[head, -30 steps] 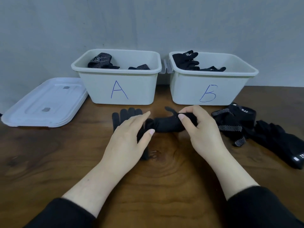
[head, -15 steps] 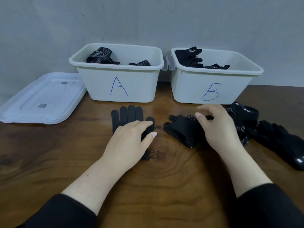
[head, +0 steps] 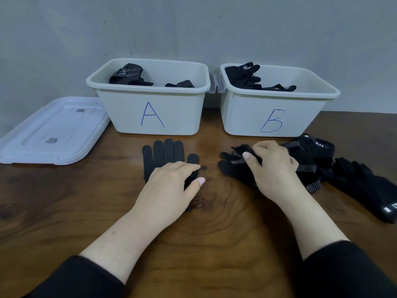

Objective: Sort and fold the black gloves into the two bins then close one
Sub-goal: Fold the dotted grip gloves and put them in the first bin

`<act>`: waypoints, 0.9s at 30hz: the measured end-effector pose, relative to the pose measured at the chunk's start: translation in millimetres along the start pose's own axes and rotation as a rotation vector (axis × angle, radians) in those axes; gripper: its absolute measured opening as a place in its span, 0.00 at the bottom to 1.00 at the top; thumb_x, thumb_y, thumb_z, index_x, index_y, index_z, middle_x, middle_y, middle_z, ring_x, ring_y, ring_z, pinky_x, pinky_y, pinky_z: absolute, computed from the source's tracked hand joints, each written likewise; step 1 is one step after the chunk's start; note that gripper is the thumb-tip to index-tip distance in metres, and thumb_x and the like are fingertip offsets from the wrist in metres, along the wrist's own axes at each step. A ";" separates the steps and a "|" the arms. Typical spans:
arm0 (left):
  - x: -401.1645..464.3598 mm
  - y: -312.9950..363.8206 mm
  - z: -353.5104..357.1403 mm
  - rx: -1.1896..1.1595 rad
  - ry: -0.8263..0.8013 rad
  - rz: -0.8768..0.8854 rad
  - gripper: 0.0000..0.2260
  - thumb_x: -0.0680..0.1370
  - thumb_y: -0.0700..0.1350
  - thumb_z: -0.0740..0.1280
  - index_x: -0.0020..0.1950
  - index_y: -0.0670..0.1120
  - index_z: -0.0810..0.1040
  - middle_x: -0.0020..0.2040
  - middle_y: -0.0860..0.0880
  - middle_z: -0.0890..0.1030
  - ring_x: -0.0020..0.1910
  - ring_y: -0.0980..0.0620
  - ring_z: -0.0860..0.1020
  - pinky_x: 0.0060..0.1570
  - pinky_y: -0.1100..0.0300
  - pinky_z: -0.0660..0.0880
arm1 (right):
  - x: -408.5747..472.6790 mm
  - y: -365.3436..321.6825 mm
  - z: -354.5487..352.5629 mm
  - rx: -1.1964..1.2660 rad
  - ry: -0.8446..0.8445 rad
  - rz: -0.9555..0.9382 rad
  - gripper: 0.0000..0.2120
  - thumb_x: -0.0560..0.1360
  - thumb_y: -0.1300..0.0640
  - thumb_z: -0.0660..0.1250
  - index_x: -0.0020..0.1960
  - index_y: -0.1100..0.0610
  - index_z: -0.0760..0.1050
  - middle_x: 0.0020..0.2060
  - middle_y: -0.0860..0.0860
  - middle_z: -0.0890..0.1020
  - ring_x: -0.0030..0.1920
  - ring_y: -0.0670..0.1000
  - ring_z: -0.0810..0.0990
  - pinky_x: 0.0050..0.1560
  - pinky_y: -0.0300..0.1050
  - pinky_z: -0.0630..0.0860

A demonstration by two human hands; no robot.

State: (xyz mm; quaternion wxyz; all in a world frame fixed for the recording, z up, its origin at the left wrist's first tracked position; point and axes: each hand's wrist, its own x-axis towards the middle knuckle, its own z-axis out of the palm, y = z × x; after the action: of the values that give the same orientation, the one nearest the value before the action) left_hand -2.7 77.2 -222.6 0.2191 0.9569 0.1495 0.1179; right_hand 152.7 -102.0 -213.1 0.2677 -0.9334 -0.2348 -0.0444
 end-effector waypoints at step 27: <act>-7.0 -3.2 1.7 -0.001 -0.019 0.043 0.20 0.83 0.58 0.60 0.73 0.56 0.74 0.71 0.59 0.74 0.72 0.58 0.69 0.75 0.55 0.62 | 20.9 15.1 -67.7 1.184 0.389 0.254 0.16 0.84 0.56 0.61 0.37 0.52 0.72 0.24 0.44 0.66 0.26 0.45 0.63 0.30 0.42 0.60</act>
State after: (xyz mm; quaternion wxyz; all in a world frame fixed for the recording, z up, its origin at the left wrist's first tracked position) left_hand -9.5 76.9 -226.7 0.2185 0.9608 0.1270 0.1136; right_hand 181.1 -139.9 -158.2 0.7795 -0.6226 -0.0541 -0.0437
